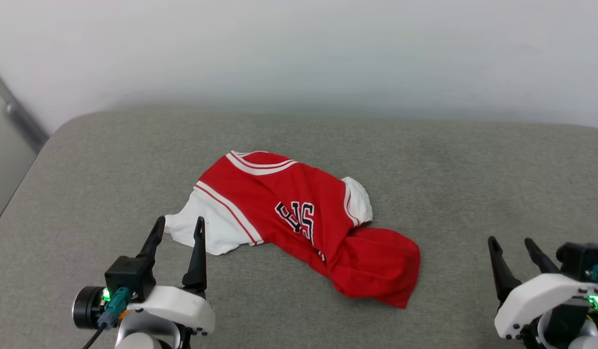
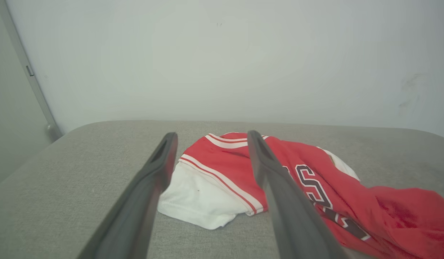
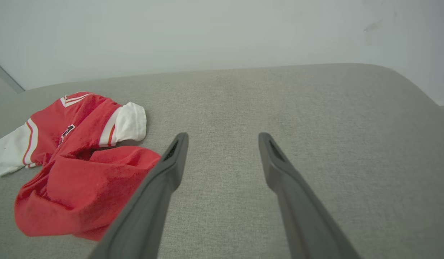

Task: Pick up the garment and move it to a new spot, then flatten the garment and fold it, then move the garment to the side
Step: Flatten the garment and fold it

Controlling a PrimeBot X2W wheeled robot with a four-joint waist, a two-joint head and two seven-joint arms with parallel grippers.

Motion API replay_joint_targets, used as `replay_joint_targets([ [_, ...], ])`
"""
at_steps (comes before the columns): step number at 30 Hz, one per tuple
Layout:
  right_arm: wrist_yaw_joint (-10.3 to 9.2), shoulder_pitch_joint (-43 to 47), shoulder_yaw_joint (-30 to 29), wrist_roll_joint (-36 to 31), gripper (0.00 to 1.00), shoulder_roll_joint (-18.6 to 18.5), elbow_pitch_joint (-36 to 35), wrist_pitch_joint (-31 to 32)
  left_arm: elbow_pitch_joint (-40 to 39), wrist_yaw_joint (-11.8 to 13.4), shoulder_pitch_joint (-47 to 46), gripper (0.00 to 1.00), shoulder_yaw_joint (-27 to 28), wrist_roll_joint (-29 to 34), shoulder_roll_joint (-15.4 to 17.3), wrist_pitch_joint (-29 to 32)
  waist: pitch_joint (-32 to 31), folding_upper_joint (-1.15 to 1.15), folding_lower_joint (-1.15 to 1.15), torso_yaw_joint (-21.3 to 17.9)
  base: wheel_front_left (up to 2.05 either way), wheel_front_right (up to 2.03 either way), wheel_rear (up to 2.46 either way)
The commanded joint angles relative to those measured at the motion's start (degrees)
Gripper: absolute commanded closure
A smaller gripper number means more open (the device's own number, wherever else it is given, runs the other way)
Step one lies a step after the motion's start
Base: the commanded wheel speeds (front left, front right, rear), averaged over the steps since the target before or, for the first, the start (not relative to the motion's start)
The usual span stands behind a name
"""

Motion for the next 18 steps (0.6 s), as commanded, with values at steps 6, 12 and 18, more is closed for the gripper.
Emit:
replay_joint_targets([
  [6,-0.03,-9.13,3.05,0.86,0.00,0.11,4.55,16.23,-0.78,-0.75,-3.29,0.00,0.31,0.91,-0.98,-1.02,4.17,0.00,0.00,4.84,0.00,0.00,0.00],
  [12,-0.03,-15.61,8.55,1.22,0.00,-1.12,8.07,26.60,-0.31,-2.06,-5.48,0.00,-0.01,1.74,-2.19,-1.31,6.96,0.00,0.00,7.19,0.00,0.00,0.00],
  [18,-0.03,-21.37,13.39,3.05,0.00,-3.04,15.56,32.94,0.97,-3.82,-7.41,0.00,-0.24,2.43,-4.09,-1.55,9.35,0.00,0.00,9.15,0.00,0.00,0.00],
])
